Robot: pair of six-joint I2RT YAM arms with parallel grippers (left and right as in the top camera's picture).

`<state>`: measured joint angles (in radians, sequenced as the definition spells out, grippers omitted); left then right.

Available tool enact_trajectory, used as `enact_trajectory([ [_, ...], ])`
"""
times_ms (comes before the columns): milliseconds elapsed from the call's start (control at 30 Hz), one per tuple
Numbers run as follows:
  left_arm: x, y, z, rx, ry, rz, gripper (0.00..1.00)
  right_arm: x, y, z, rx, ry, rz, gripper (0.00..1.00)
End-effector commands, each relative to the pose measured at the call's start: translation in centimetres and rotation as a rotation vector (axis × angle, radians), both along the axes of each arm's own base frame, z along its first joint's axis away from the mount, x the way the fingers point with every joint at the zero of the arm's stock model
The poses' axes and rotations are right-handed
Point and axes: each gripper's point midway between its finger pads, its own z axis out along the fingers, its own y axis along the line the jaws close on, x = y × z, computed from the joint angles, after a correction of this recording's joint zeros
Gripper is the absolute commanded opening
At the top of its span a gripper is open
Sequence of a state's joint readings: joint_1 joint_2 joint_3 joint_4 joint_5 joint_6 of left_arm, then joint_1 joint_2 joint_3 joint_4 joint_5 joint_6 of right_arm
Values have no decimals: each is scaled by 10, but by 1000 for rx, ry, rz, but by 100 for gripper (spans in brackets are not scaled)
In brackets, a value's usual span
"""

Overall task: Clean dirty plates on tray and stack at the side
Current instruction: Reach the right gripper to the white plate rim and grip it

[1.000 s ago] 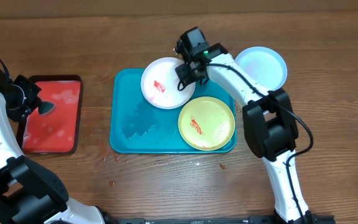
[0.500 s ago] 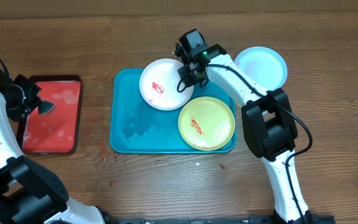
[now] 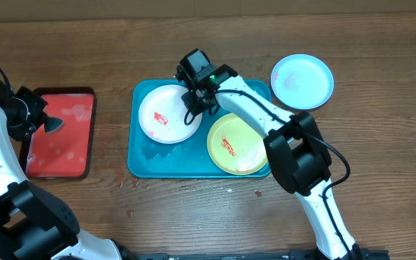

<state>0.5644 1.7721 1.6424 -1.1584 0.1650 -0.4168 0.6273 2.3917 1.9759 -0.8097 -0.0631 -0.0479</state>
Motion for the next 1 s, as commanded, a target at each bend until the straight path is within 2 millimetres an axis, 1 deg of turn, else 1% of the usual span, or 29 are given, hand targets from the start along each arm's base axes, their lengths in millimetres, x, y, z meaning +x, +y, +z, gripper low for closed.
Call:
enact_trajectory([
  [0,5,-3,7,2,-28,-7,4,10,3,10,37,-28,-21,38],
  [100,6,-6,7,4,-28,-22,4,15,6,11,54,-54,-18,38],
  [200,8,-9,7,8,-27,-42,4,19,9,4,70,-77,-19,38],
  [467,12,-18,7,9,-28,-72,4,5,0,-25,46,-36,-22,38],
  [567,14,-23,7,9,-27,-87,4,2,-2,-30,45,-19,-41,38],
  [633,16,-28,7,9,-27,-101,4,2,-2,-30,58,-5,-82,34],
  [733,20,-43,7,1,-22,-138,4,2,-2,-30,90,29,-184,27],
  [833,27,-62,4,-3,-22,-190,4,-2,-4,-31,119,86,-313,7],
  [867,30,-70,2,-3,-21,-211,4,-3,-4,-32,126,105,-353,4],
  [967,40,-95,-9,1,-29,-279,4,-10,-8,-35,127,159,-438,4],
])
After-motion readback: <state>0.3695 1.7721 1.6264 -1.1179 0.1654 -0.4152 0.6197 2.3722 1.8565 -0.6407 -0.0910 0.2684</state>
